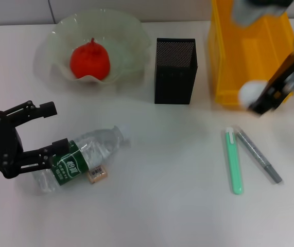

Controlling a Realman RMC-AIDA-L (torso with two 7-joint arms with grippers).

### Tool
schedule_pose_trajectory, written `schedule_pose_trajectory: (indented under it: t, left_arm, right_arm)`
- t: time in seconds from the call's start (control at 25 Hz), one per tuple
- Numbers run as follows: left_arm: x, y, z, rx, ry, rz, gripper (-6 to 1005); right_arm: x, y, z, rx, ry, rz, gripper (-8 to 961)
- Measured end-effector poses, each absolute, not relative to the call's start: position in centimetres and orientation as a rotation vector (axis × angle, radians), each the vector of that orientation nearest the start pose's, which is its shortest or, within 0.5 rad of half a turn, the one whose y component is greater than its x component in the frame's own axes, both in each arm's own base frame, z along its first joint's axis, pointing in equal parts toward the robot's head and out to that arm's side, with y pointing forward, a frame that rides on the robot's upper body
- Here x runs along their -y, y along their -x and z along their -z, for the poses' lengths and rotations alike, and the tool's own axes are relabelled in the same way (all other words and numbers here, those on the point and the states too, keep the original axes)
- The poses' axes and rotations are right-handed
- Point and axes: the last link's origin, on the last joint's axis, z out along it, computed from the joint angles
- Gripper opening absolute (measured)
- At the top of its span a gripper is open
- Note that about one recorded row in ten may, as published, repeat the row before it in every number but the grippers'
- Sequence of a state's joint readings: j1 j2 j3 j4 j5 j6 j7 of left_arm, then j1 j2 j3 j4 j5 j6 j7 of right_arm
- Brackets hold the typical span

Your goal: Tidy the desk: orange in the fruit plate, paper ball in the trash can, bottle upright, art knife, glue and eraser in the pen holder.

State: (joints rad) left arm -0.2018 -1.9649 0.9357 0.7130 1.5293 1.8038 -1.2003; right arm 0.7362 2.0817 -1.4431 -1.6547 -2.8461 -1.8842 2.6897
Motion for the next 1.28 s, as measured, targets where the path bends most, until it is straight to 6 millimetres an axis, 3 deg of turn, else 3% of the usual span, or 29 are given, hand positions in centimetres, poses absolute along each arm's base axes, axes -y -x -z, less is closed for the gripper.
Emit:
schedule_pose_trajectory:
  t: [0.08, 0.24, 0.68, 1.08, 1.28]
  left_arm:
    - [-24.5, 29.9, -5.3, 0.437, 2.624, 1.005, 861]
    - [-24.7, 30.0, -5.1, 0.46, 2.614, 1.003, 861]
    - [-25.0, 30.1, -5.2, 0.457, 2.59, 0.999, 861]
    - [-24.9, 30.2, -5.1, 0.468, 2.585, 1.004, 861]
    - [-24.9, 30.1, -5.5, 0.442, 2.601, 1.01, 860]
  right_arm:
    - [-35.3, -11.6, -6.2, -0.668, 2.333, 0.682, 529]
    - [-36.2, -12.0, -6.7, -0.62, 2.297, 0.592, 528]
    - [-40.0, -15.4, -4.7, -0.595, 2.238, 0.475, 552]
    - [-39.6, -14.8, -5.1, -0.591, 2.242, 0.471, 817]
    - [-38.1, -13.9, -5.5, -0.608, 2.276, 0.511, 817]
